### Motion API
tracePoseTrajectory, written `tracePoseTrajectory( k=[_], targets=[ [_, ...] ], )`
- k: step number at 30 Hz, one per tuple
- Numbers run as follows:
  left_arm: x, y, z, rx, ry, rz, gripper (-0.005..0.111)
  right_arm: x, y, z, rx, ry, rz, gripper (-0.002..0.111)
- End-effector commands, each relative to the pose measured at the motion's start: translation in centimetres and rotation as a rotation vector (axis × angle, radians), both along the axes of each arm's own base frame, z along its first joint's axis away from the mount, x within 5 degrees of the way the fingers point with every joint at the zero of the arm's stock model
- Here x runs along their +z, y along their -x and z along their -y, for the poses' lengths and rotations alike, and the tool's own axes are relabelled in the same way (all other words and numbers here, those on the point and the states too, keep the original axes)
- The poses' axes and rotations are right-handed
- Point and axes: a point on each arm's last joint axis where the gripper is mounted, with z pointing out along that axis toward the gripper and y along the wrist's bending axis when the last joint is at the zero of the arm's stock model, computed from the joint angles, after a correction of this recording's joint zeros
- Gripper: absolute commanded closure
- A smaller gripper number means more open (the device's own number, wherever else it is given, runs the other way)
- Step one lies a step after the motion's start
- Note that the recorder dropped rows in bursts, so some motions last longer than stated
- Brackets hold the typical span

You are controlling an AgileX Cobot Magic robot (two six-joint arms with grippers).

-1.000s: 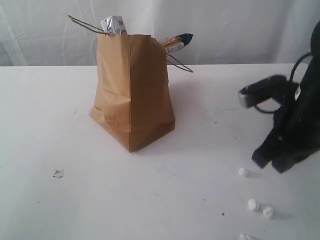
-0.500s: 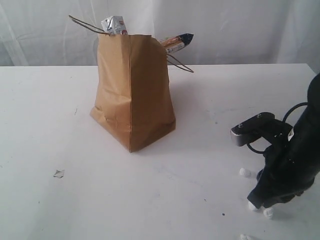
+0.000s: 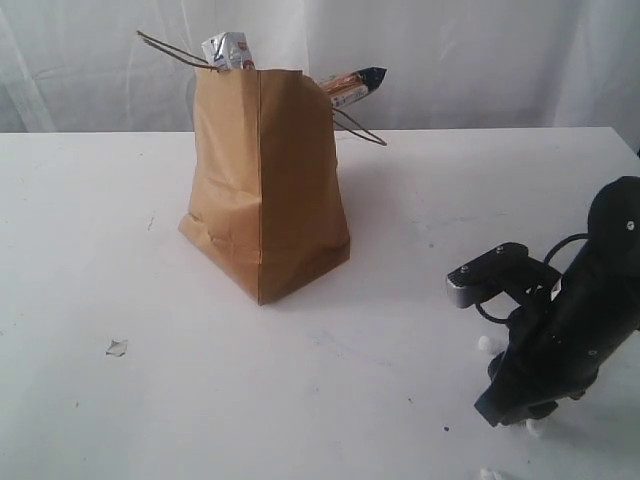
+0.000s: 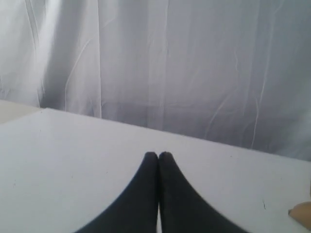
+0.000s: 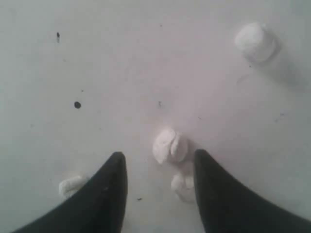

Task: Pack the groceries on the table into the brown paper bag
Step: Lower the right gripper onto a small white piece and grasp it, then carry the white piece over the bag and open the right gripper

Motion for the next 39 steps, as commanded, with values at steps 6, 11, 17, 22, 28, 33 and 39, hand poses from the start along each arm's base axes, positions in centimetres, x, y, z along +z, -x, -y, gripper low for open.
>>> tracePoseTrajectory(
  k=[6,11,17,22,28,33,39],
  targets=[
    [-0.8,-0.2,0.3,-0.037,-0.025,-0.026,0.107,-1.5,-0.4,-0.2,0.013,0.007,-0.021,0.077],
    [-0.8,-0.2,0.4,-0.042,-0.025,-0.026,0.107,-2.1,-0.6,-0.2,0.011,0.012,-0.03,0.087],
    [-0.8,-0.2,0.3,-0.04,-0.025,-0.026,0.107,-1.1,-0.6,-0.4,-0.035,-0.008,-0.027,0.1],
    [-0.8,-0.2,0.3,-0.04,-0.025,-0.026,0.107,2.6,-1.5,-1.1,-0.087,-0.1,0.052,0.1],
    [-0.8,-0.2,0.3,-0.04,-0.025,-0.026,0.107,8.6,-4.4,-3.9,-0.359,-0.554,0.272,0.107],
    [-0.8,-0.2,0.3,-0.04,-0.025,-0.026,0.107,13.3,-6.4,-5.7,-0.467,-1.048,0.43,0.108],
    [-0.8,-0.2,0.3,-0.04,-0.025,-0.026,0.107,16.4,-8.0,-6.1,-0.328,-1.047,0.595,0.108]
  ],
)
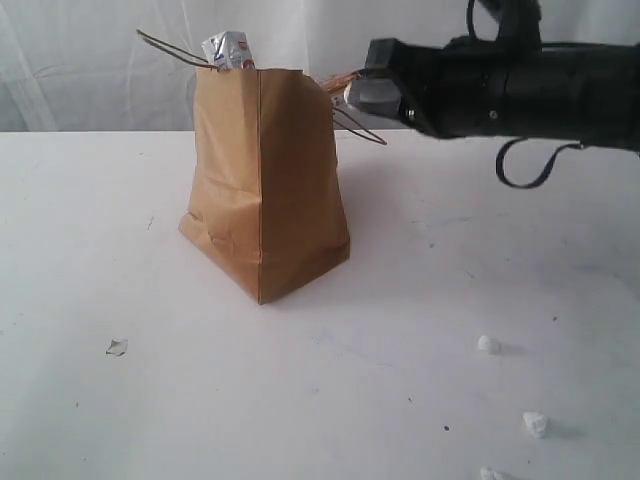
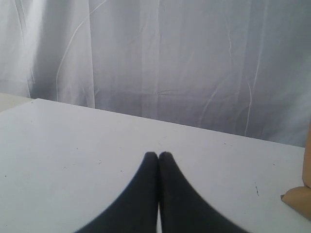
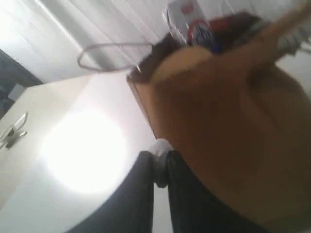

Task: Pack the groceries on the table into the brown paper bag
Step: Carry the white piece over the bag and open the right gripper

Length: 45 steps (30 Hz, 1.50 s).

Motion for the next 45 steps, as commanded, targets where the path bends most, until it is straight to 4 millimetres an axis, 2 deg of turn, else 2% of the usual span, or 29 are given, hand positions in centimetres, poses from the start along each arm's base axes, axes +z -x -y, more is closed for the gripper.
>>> tracePoseTrajectory(
  k=[1,5,11,20,27,29,33,37,40,43,45],
  targets=[
    [-0.1,0.0,0.1,-0.008,-0.02,0.0,0.107,2.2,-1.6,-0.3,-0.007,0.01,0.135,0.108],
    [-0.1,0.0,0.1,-0.008,-0.02,0.0,0.107,2.9,-3.4,-1.4,0.016,-0.003,0.168,0.108],
    [-0.1,0.0,0.1,-0.008,-0.02,0.0,0.107,2.7,-6.1,-3.9,0.055,-0.01,0.186,0.108],
    [-0.1,0.0,0.1,-0.008,-0.02,0.0,0.107,2.4,-8.1,-7.3,0.093,-0.015,0.211,0.108],
    [-0.1,0.0,0.1,-0.008,-0.02,0.0,0.107,0.7,-9.6,-7.5,0.01,0.034,0.178,0.106],
    [-0.1,0.0,0.1,-0.008,-0.02,0.0,0.107,0.2,-9.7,-7.7,0.018,0.036,0.167,0.1],
    [-0.1,0.0,0.1,-0.008,-0.02,0.0,0.107,-0.9,-10.0,-7.9,0.029,0.04,0.147,0.081],
    [-0.1,0.0,0.1,-0.008,-0.02,0.0,0.107,-0.8,-9.8,-8.1,0.06,0.026,0.149,0.068],
    [-0.1,0.0,0.1,-0.008,-0.02,0.0,0.107,-0.7,-9.7,-8.2,0.069,0.013,0.142,0.068],
    [-0.1,0.0,0.1,-0.008,-0.02,0.0,0.107,0.5,-9.4,-7.8,0.058,0.007,0.165,0.068],
    [-0.1,0.0,0.1,-0.008,-0.02,0.0,0.107,1.3,-9.0,-7.2,0.075,0.072,0.217,0.068]
  ],
)
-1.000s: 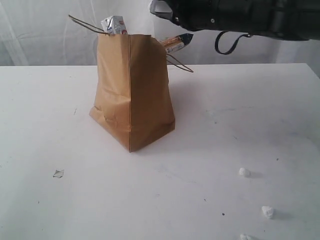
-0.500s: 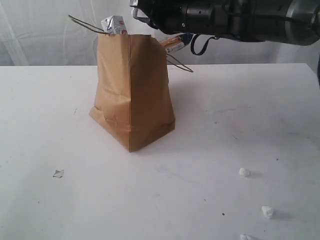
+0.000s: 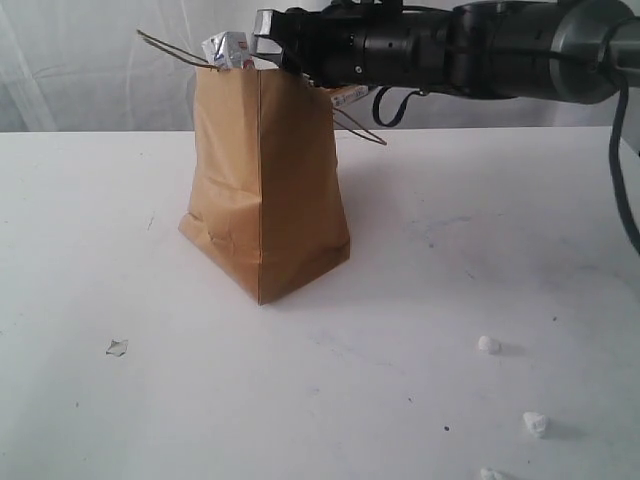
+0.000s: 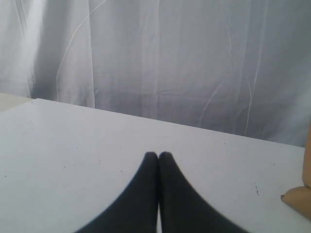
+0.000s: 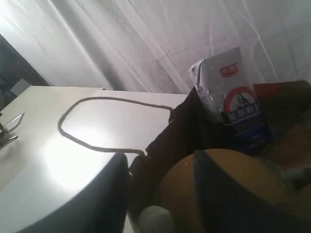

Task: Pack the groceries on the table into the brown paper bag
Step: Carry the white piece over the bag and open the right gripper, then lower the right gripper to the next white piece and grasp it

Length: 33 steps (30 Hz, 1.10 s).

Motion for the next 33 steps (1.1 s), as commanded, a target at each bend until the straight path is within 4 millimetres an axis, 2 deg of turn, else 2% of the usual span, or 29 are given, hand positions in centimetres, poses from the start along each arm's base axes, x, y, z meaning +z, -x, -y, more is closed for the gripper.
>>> tracePoseTrajectory(
  k=[1,4,7,9,12,13,15,17,22,28,33],
  targets=[
    [-0.1,0.0,0.1,-0.008,-0.02,0.0,0.107,2.5,0.9,1.3,0.029,0.107,0.119,0.068],
    [-0.1,0.0,0.1,-0.008,-0.02,0.0,0.107,3.6,1.6,3.2,0.028,0.267,0.158,0.073],
    [-0.1,0.0,0.1,-0.008,-0.02,0.0,0.107,4.2,2.5,6.1,0.024,0.517,0.131,0.084],
    [-0.1,0.0,0.1,-0.008,-0.02,0.0,0.107,3.4,3.0,8.4,0.014,0.746,0.055,0.094],
    [-0.1,0.0,0.1,-0.008,-0.02,0.0,0.107,0.8,3.5,12.7,-0.046,1.097,-0.199,0.105],
    [-0.1,0.0,0.1,-0.008,-0.02,0.0,0.107,-0.1,3.7,14.0,-0.075,1.176,-0.306,0.107],
    [-0.1,0.0,0.1,-0.008,-0.02,0.0,0.107,-1.4,4.4,15.3,-0.121,1.221,-0.479,0.108],
    [-0.1,0.0,0.1,-0.008,-0.02,0.0,0.107,-2.2,5.1,15.4,-0.149,1.189,-0.577,0.108],
    [-0.1,0.0,0.1,-0.008,-0.02,0.0,0.107,-3.3,7.0,13.5,-0.079,1.097,-0.679,0.108],
    [-0.1,0.0,0.1,-0.008,-0.02,0.0,0.107,-7.4,9.9,12.9,0.032,1.153,-0.826,0.108],
    [-0.1,0.0,0.1,-0.008,-0.02,0.0,0.107,-10.1,11.1,12.6,0.051,1.13,-0.827,0.108]
  ],
)
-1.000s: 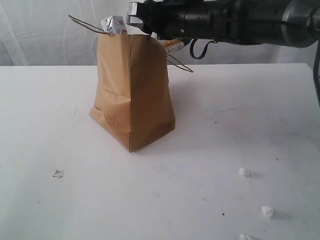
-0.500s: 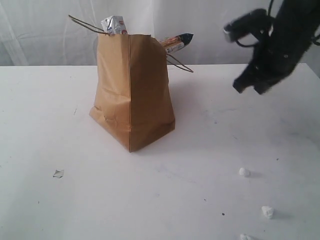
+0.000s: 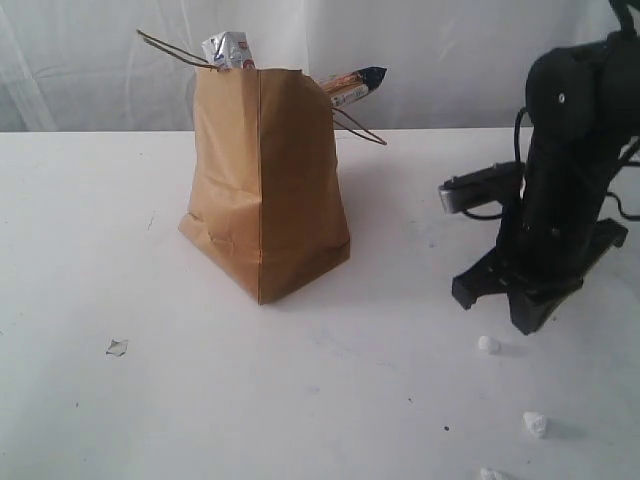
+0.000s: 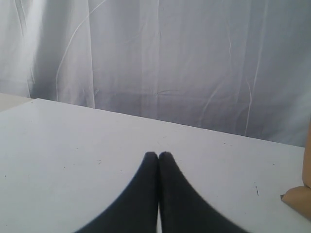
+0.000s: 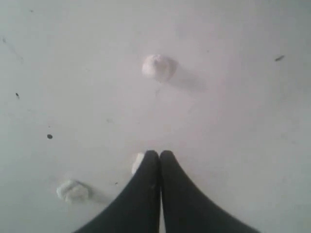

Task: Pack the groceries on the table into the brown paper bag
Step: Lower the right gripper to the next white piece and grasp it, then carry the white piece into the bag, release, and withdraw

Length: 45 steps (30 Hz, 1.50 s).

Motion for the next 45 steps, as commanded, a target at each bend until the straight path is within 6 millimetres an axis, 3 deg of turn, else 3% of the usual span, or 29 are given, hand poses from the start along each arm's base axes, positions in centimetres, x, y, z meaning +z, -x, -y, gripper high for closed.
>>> tracePoseTrajectory(
  k=[1,9,14,19,31,35,38,42,45],
  targets=[
    [-0.1,0.0,0.1,-0.007,-0.02,0.0,0.107,-1.7,1.0,-0.1,0.001,-0.018,0.008,0.108],
    [-0.1,0.0,0.1,-0.007,-0.02,0.0,0.107,-3.8,2.1,0.2,0.038,-0.012,-0.017,0.105],
    [-0.1,0.0,0.1,-0.007,-0.02,0.0,0.107,-3.8,2.4,0.3,0.01,0.003,-0.057,0.081],
    [-0.1,0.0,0.1,-0.007,-0.02,0.0,0.107,-5.8,3.1,1.1,0.001,0.064,-0.049,0.08],
    [-0.1,0.0,0.1,-0.007,-0.02,0.0,0.107,-7.9,5.0,1.0,-0.03,-0.001,-0.114,0.08],
    [-0.1,0.0,0.1,-0.007,-0.02,0.0,0.107,-7.8,4.9,0.9,-0.03,-0.004,-0.108,0.083],
    [-0.1,0.0,0.1,-0.007,-0.02,0.0,0.107,-7.3,4.8,0.9,-0.03,-0.001,-0.115,0.093],
    [-0.1,0.0,0.1,-0.007,-0.02,0.0,0.107,-4.8,3.7,0.4,-0.04,-0.04,-0.05,0.107],
    [-0.1,0.0,0.1,-0.007,-0.02,0.0,0.107,-2.2,2.6,-0.6,-0.08,-0.132,0.03,0.108]
  ],
)
